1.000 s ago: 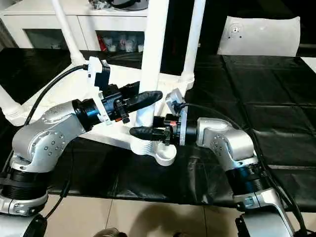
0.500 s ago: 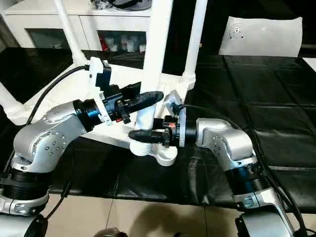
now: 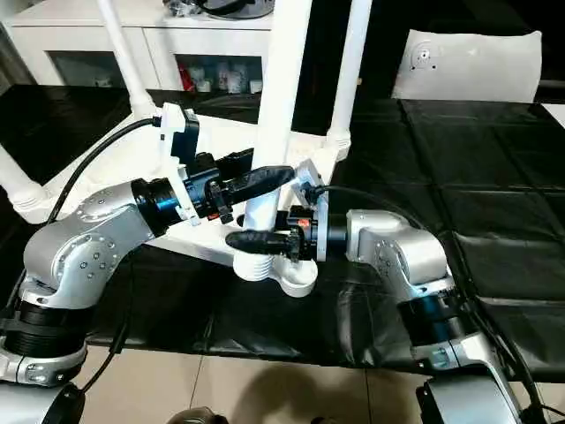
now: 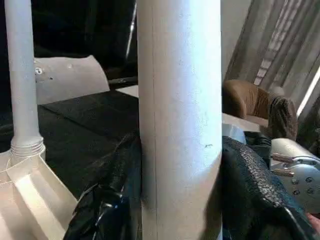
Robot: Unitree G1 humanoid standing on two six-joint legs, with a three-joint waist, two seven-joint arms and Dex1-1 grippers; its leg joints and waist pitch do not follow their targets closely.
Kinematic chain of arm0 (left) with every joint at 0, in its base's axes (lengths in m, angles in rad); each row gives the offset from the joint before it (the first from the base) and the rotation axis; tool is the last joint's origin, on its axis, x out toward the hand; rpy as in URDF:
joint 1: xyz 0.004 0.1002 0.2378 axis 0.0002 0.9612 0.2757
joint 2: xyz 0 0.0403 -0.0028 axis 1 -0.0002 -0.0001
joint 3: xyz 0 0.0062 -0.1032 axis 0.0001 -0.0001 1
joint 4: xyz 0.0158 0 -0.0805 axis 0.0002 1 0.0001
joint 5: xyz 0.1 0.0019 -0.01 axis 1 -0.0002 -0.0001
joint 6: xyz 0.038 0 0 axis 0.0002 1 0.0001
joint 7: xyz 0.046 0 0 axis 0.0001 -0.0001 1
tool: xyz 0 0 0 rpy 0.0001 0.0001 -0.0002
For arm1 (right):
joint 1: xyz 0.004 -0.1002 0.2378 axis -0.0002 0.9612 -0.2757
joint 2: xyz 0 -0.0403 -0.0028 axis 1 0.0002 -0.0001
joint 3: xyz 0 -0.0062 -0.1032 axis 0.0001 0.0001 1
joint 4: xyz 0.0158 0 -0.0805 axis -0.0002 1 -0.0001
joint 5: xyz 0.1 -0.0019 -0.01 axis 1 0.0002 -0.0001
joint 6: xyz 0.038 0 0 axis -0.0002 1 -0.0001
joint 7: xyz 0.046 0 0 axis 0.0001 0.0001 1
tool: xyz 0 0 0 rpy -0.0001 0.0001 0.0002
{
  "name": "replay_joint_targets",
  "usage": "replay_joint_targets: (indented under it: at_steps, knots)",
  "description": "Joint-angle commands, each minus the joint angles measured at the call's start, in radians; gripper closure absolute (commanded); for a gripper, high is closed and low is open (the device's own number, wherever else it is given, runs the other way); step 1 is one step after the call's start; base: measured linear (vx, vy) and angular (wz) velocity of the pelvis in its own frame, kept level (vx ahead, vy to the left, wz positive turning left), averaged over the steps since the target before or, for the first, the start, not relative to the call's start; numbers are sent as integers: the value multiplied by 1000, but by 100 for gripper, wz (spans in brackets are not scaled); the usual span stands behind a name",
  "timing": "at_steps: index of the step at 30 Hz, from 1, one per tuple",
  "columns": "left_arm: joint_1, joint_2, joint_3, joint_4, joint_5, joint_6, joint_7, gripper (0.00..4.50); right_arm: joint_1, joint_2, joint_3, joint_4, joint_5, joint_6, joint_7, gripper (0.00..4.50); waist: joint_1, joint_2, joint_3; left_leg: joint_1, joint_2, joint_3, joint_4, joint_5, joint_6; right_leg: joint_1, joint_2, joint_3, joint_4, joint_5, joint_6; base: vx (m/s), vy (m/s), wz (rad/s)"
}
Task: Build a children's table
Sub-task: Pick table leg
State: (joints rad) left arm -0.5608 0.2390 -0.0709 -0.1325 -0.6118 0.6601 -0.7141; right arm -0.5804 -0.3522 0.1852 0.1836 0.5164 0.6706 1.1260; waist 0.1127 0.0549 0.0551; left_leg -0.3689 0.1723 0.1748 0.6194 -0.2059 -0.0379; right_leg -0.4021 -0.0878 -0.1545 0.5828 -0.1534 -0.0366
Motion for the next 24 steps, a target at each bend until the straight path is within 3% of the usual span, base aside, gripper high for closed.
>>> replay_joint_targets:
  at_steps: [1, 12, 16, 19, 24]
  knots:
    - [-29, 3, 7, -16, -4, 9, -8, 264, -13, 3, -6, -3, 5, -2, 12, 245, 2, -15, -82, 4, 63, -27, -65, -84, 52, 65, -79, 71, -63, -297, -100, 0, 0, 0]
    - [-35, -5, 18, -6, 9, -15, 24, 264, 24, 7, -18, -31, 5, -17, -10, 257, 0, -13, -82, 4, 64, -27, -65, -86, 48, 64, -79, 72, -63, -293, -96, 0, 0, 0]
    - [-38, -37, 52, -14, -57, 15, 32, 264, 36, 16, -25, -46, 14, -1, -29, 257, 1, -13, -83, 3, 63, -26, -64, -84, 48, 66, -80, 71, -62, -287, -104, 0, 0, 0]
    - [-36, -66, 74, -36, -128, 49, 34, 195, 41, 25, -33, -45, 17, -2, -38, 257, 2, -10, -82, 4, 61, -26, -63, -94, 46, 66, -80, 69, -64, -299, -105, 0, 0, 0]
    - [-18, -106, 88, -72, -213, 85, 37, 160, 56, 78, -80, -58, 41, -49, -77, 259, 3, -9, -82, 3, 63, -28, -65, -103, 47, 65, -80, 69, -67, -304, -104, 0, 0, 0]
